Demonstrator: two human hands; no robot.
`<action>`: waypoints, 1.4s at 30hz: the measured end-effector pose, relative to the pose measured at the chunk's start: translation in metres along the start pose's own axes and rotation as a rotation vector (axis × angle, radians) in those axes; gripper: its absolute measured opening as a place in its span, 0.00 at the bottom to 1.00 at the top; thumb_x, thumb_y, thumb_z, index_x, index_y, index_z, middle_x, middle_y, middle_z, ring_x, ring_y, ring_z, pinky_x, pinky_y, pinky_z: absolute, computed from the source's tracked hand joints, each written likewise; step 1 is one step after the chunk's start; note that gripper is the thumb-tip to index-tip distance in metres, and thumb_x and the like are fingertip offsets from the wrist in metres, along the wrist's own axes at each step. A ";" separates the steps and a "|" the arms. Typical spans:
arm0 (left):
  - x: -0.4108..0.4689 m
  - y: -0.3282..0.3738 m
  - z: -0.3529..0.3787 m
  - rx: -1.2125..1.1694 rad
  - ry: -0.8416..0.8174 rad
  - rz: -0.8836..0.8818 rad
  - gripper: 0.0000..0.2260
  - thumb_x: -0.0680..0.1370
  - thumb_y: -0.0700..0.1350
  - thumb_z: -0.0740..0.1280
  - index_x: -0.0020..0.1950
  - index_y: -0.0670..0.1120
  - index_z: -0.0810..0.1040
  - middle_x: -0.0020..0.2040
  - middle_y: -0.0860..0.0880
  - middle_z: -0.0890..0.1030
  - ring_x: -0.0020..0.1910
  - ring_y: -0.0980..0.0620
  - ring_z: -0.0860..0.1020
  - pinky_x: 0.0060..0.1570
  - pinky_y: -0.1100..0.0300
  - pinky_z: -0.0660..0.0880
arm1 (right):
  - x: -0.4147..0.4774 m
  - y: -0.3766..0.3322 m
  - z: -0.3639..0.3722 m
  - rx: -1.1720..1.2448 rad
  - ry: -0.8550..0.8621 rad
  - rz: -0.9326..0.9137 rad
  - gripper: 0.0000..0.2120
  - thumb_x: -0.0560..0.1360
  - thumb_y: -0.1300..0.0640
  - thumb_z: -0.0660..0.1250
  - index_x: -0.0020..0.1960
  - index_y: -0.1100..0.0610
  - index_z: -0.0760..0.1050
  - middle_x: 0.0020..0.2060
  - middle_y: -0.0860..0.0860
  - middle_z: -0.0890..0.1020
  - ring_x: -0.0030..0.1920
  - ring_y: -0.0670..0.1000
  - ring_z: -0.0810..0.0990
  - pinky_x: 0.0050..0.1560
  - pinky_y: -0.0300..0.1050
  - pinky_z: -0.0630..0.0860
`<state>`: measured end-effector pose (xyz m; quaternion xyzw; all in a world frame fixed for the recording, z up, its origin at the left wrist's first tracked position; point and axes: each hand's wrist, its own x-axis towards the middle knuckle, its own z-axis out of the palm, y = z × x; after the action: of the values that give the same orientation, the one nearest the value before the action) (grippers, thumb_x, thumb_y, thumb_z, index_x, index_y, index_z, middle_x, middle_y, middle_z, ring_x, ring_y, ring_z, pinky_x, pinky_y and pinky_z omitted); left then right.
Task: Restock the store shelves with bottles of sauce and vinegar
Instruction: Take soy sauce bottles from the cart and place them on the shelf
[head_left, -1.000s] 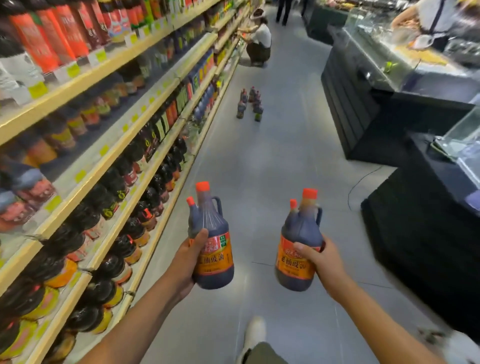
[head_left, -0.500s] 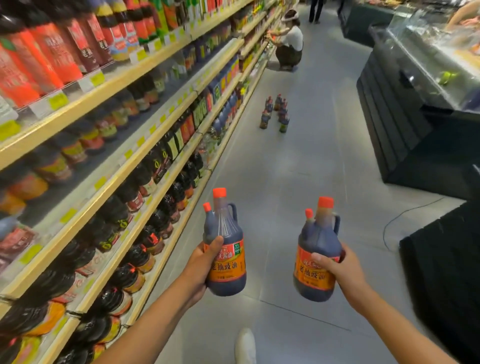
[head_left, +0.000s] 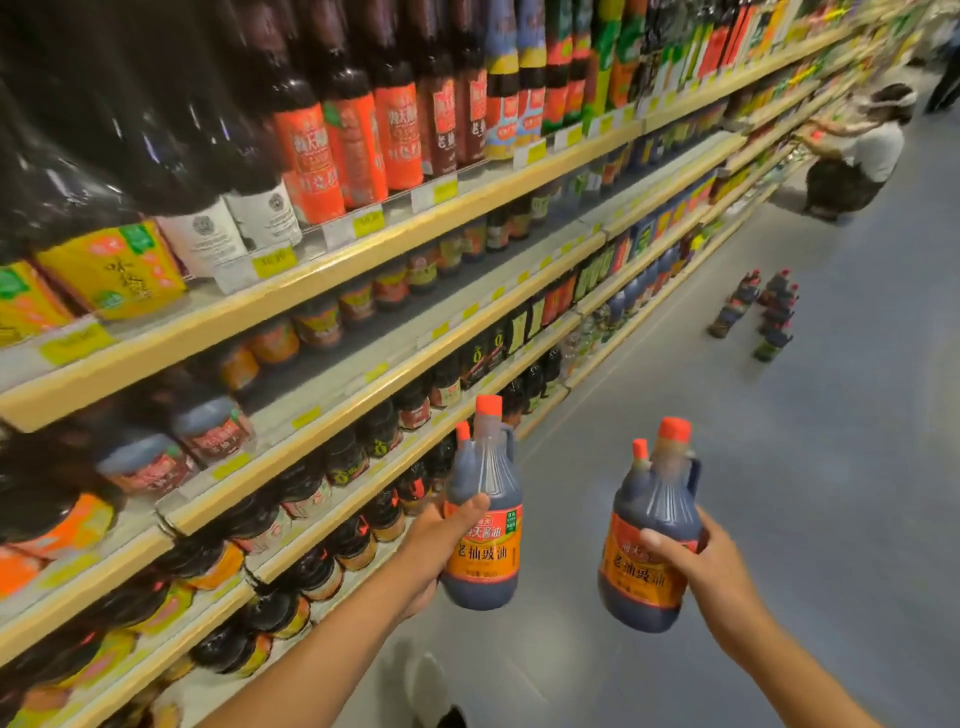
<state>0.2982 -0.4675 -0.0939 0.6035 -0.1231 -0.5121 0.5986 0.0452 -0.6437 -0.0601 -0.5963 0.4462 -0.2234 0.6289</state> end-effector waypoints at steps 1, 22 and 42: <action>0.008 0.006 -0.011 -0.011 0.033 0.006 0.35 0.67 0.59 0.77 0.71 0.48 0.74 0.60 0.44 0.85 0.59 0.42 0.84 0.64 0.41 0.79 | 0.015 -0.007 0.013 -0.006 -0.031 -0.006 0.24 0.64 0.58 0.78 0.60 0.52 0.78 0.52 0.55 0.86 0.47 0.52 0.87 0.38 0.40 0.83; 0.005 0.022 -0.137 -0.355 0.588 0.162 0.38 0.59 0.64 0.78 0.66 0.52 0.76 0.55 0.47 0.88 0.54 0.46 0.86 0.52 0.50 0.83 | 0.199 -0.082 0.267 -0.196 -0.850 0.016 0.33 0.64 0.47 0.79 0.67 0.53 0.76 0.55 0.56 0.86 0.54 0.59 0.86 0.57 0.60 0.83; 0.016 -0.006 -0.106 -0.480 0.849 0.295 0.42 0.66 0.67 0.80 0.74 0.52 0.73 0.64 0.43 0.84 0.62 0.41 0.83 0.54 0.49 0.83 | 0.282 -0.119 0.373 -0.262 -1.015 -0.115 0.28 0.66 0.46 0.79 0.62 0.55 0.79 0.53 0.55 0.87 0.52 0.57 0.87 0.53 0.55 0.83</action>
<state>0.3837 -0.4153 -0.1317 0.5801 0.1680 -0.1455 0.7836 0.5248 -0.6900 -0.0711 -0.7267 0.0764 0.1171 0.6726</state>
